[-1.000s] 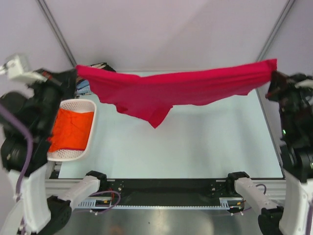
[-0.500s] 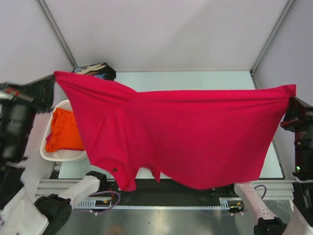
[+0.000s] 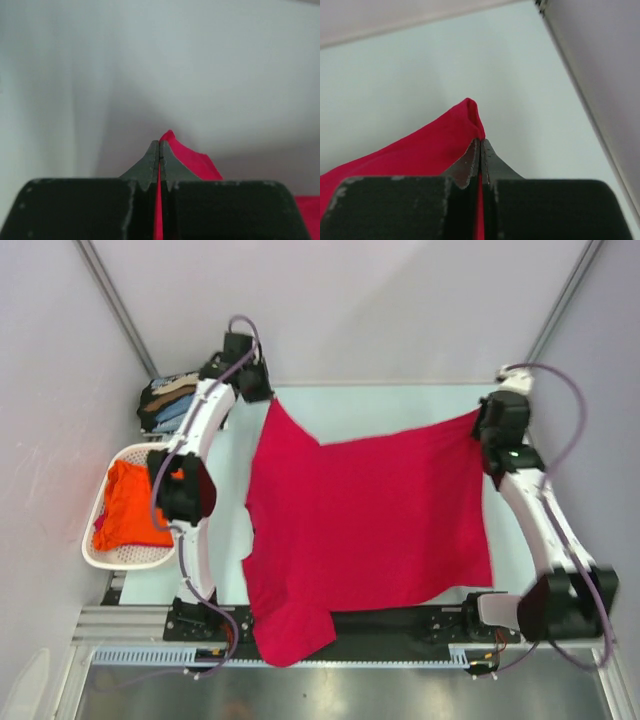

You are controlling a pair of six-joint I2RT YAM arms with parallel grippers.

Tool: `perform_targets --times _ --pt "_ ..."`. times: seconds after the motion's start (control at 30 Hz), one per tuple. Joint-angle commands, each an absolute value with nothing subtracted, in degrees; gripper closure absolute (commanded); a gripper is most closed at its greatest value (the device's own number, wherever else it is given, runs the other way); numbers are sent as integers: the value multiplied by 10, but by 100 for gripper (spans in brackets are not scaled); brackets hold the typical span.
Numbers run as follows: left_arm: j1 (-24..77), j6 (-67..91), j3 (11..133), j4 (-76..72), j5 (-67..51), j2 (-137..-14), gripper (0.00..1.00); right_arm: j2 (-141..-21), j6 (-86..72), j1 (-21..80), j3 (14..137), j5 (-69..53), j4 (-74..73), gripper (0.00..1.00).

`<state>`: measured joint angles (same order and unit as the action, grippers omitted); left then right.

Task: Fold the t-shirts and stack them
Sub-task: Flatten out the tshirt, then fold the flattened tshirt in 1/3 of the way

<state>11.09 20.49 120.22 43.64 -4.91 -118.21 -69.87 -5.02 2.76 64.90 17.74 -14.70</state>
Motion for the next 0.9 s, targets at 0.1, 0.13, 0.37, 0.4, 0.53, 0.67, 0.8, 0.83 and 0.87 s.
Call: perform_targets --times 0.1,0.13,0.37,0.4,0.53,0.67,0.8,0.83,0.87 --pt "50 267 1428 428 -129 -1406 100 -1015 -33 23 756 180 80 100" --pt "46 281 1426 408 -129 -1411 100 -1046 -29 22 785 182 81 100" --pt "17 323 1428 316 -163 -1433 100 -1252 -22 22 1002 218 60 100" --pt "12 328 1439 297 -167 -1440 100 -1270 -22 21 1026 223 50 100" --pt "3 364 1477 275 -198 -1467 100 -1345 -17 17 1119 225 18 100" --pt "2 384 1470 266 -235 -1476 100 -1347 -47 6 1122 226 22 100" --pt "5 378 1414 270 -278 -1440 100 -1329 -46 4 1089 235 34 100" --pt "8 375 1398 275 -279 -1427 100 -1323 -51 4 1080 234 32 100" --pt "13 373 1376 277 -278 -1398 100 -1318 -62 4 1074 233 28 100"
